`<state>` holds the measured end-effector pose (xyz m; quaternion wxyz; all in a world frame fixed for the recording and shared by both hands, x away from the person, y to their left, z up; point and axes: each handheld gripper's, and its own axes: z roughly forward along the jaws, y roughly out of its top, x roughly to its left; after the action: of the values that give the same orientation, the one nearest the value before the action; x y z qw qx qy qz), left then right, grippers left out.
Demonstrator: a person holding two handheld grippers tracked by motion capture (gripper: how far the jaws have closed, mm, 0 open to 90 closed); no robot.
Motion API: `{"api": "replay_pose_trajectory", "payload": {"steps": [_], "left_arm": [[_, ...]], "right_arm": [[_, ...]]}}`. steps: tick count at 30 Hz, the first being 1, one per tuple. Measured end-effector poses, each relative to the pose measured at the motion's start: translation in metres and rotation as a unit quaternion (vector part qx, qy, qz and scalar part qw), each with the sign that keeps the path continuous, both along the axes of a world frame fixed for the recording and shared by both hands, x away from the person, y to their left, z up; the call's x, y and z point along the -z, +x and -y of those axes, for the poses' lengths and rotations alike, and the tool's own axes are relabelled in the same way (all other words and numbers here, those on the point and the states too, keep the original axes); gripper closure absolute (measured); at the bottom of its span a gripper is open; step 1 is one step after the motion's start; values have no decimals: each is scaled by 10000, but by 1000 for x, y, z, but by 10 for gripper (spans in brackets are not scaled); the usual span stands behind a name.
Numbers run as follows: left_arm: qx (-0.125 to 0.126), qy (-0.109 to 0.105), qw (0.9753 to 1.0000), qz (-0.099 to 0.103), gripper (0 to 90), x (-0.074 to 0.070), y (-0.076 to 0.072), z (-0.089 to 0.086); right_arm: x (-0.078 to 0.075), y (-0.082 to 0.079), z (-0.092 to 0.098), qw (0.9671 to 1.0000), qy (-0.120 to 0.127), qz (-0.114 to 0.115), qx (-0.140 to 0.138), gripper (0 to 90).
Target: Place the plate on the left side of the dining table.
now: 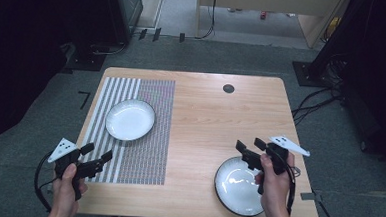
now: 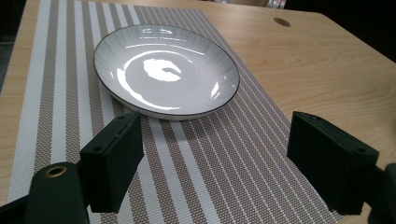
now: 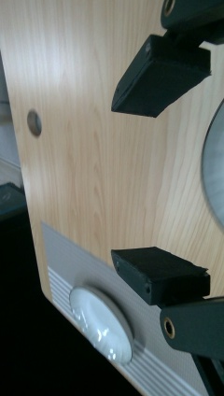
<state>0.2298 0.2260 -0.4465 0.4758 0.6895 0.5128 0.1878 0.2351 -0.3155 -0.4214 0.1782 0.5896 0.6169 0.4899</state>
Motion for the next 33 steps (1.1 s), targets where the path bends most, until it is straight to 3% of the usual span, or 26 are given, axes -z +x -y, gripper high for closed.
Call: {"api": "replay_pose_trajectory", "payload": {"steps": [2,7,15,18,20,21,22,23,26,28,31,33], "left_arm": [[-5,8,10000,38,185,1,-2,-1],[-21,1,10000,70,183,10,-11,-9],[-198,-24,9997,169,183,25,-21,-21],[-280,203,9993,136,181,36,-25,-25],[-381,311,9988,4,181,42,-26,-27],[-423,302,9986,-38,181,44,-26,-29],[-409,246,9988,-86,181,47,-28,-32],[-409,246,9988,-86,181,47,-28,-32],[-412,441,9981,-95,181,51,-28,-34],[-455,442,9979,-110,179,55,-26,-37],[-463,494,9973,-268,174,63,-24,-40],[-548,611,9961,-318,138,65,-23,-40]], "right_arm": [[2,-2,6,10000,-11,5,40,242],[18,-19,47,9992,-154,-64,372,243],[36,-37,81,9973,-318,-162,647,243],[50,-45,93,9948,-594,-192,801,244],[54,-47,96,9943,-640,-229,819,244],[58,-48,99,9936,-688,-272,848,243],[67,-49,105,9907,-869,-361,987,244],[67,-49,105,9907,-869,-361,987,244],[78,-49,110,9890,-955,-460,1035,239],[84,-50,111,9856,-1211,-541,1053,236],[91,-50,111,9847,-1250,-649,1029,227],[98,-50,111,9808,-1455,-768,1046,225]]}}
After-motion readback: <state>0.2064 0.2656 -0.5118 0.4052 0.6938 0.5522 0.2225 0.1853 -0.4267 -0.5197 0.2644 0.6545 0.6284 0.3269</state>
